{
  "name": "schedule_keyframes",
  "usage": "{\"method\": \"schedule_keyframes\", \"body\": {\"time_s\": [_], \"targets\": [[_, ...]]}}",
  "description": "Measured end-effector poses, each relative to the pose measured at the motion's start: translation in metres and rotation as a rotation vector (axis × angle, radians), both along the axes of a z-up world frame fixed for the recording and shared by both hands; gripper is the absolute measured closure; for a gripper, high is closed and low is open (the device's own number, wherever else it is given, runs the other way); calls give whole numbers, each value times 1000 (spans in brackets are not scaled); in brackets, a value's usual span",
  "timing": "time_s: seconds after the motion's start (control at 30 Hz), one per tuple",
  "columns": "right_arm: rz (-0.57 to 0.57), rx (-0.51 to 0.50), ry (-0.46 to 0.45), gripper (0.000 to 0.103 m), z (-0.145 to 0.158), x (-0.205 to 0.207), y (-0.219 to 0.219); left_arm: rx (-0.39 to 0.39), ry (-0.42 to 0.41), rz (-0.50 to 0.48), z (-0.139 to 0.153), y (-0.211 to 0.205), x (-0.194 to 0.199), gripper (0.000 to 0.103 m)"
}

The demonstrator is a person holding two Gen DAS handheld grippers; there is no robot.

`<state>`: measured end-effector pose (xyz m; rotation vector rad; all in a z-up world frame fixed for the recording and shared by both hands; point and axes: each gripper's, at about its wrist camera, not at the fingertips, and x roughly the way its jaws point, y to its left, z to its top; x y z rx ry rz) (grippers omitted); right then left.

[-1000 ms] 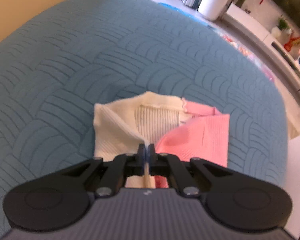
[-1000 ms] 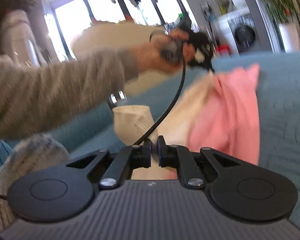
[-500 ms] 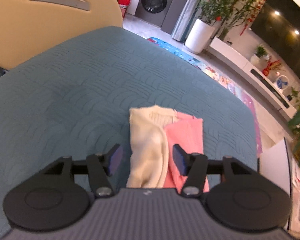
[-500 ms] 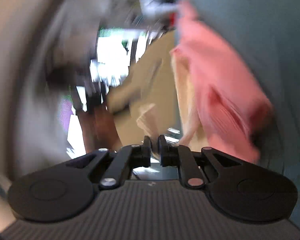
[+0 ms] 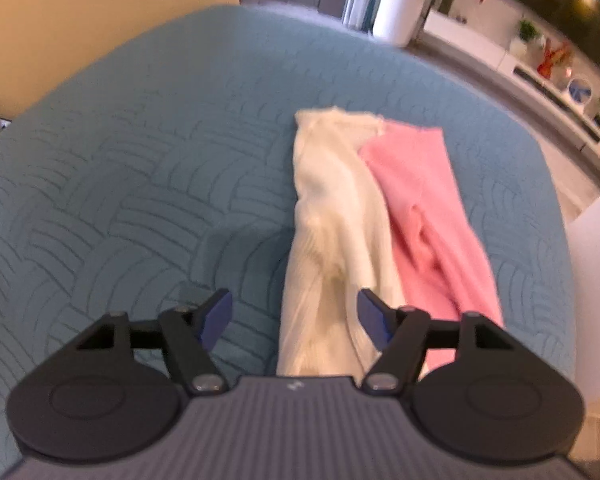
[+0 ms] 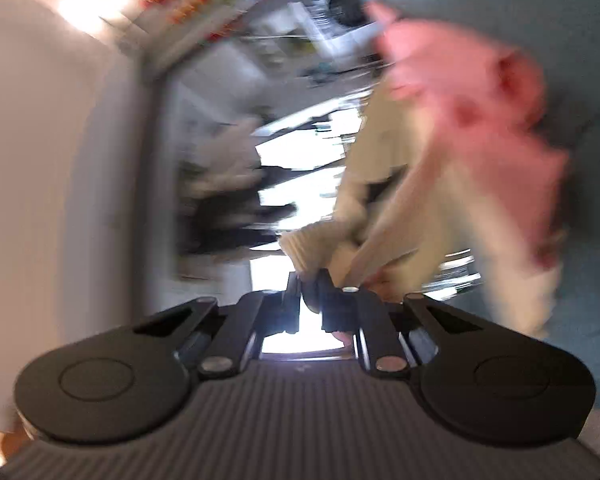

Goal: Fold clothes

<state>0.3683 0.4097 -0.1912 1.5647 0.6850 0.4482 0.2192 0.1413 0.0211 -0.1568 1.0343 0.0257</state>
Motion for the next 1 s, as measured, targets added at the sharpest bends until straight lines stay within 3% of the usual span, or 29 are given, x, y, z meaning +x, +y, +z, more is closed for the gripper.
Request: {"method": "schedule_keyframes", "body": {"time_s": [0.03, 0.07, 0.13, 0.17, 0.27, 0.3, 0.37, 0.43, 0.47, 0.53, 0.63, 0.67, 0.7, 0.83, 0.87, 0.9, 0.93, 1.0], "targets": [[70, -105, 77, 78, -1, 3, 4, 6, 14, -9, -2, 0, 1, 32], [101, -163, 97, 81, 0, 4, 6, 11, 23, -14, -5, -1, 0, 32], [141, -267, 79, 78, 9, 2, 7, 18, 30, -15, -7, -1, -3, 32], [142, -369, 42, 71, 24, 0, 6, 17, 29, -14, -9, -1, -4, 31], [96, -738, -124, 58, 83, 0, 6, 1, 9, -9, -2, 0, -7, 28], [69, -947, -223, 48, 107, -5, 14, -4, 1, -8, 0, 0, -7, 27], [71, -1138, -306, 42, 124, -6, 27, -7, -8, -9, 1, -2, -5, 26], [140, -1330, -466, 41, 138, -4, 46, -7, -9, -15, 2, -4, -6, 26], [193, -1372, -511, 41, 141, 2, 53, -5, -8, -19, 1, -5, -5, 26], [435, -1487, -647, 41, 140, 24, 80, 0, -5, -27, 0, -7, -6, 26], [747, -1621, -792, 41, 126, 56, 110, 13, -4, -43, 0, -10, -8, 26], [798, -1633, -810, 41, 125, 62, 114, 22, -6, -47, 0, -11, -8, 26], [930, -1652, -848, 42, 116, 77, 121, 39, -10, -53, 1, -13, -9, 26], [1056, -1685, -839, 44, 98, 98, 138, 129, -51, -71, 6, -17, -13, 22], [1061, -1661, -827, 52, 97, 103, 135, 131, -53, -73, 7, -16, -13, 22], [1055, -1598, -806, 76, 100, 107, 130, 126, -53, -75, 7, -15, -13, 22], [1044, -1580, -796, 89, 102, 106, 126, 120, -53, -75, 7, -14, -13, 22], [931, -1461, -725, 92, 110, 107, 110, 86, -45, -67, 7, -9, -11, 22]]}}
